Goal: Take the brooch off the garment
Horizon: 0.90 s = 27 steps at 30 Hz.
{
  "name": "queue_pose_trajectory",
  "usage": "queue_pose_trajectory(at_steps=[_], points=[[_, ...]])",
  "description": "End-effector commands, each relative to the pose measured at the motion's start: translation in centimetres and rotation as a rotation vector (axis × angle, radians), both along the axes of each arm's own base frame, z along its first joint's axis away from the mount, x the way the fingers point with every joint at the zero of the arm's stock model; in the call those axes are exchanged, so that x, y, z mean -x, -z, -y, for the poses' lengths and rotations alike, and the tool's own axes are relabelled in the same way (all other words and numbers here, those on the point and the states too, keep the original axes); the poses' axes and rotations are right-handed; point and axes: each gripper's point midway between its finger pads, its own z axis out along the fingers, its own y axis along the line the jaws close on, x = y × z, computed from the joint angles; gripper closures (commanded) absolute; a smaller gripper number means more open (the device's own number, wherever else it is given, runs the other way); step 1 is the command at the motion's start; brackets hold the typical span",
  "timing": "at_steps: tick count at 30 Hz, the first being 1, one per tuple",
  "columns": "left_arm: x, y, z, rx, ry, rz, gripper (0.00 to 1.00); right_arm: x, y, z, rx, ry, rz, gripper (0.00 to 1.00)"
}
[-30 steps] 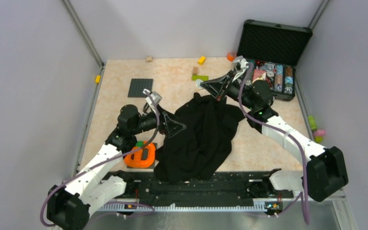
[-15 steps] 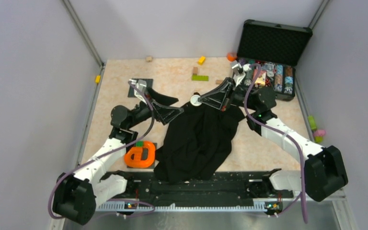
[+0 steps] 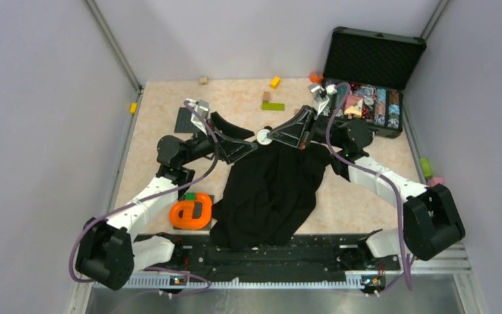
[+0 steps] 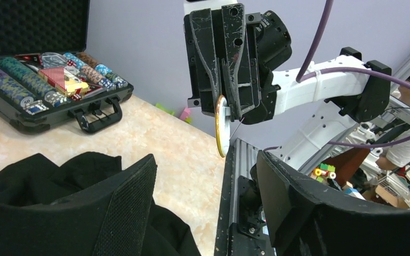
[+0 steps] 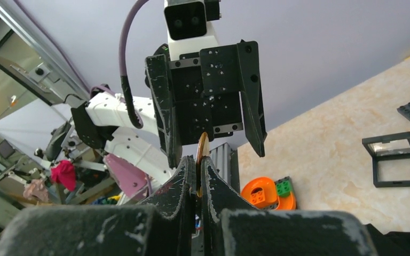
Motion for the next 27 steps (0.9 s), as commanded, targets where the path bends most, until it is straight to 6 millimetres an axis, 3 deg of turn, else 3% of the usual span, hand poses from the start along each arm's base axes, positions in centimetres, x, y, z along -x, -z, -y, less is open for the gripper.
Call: queue_pose_trajectory(at_steps=[1, 10, 21, 24, 27], points=[[0.3, -2.0, 0.3, 0.012, 0.015, 0.088, 0.28, 0.1, -2.1, 0.3, -0.062, -0.002, 0.061, 1.0], [-0.3, -1.8, 1.1, -0.014, 0.014, 0.076, 0.43, -0.3, -1.5, -0.2, -0.057, -0.001, 0.047, 1.0], [-0.8, -1.1, 1.8, -0.061, -0.005, 0.069, 0.49, -0.3, -1.3, -0.8, -0.049, -0.001, 0.049, 1.0], [-1.0, -1.1, 1.9, -0.063, -0.005, 0.058, 0.6, -0.1, -1.2, -1.0, -0.048, -0.007, 0.052, 1.0], [-1.0, -1.2, 2.0, -0.059, -0.001, 0.057, 0.63, 0.1, -1.1, -1.2, -0.045, -0.013, 0.053, 1.0]])
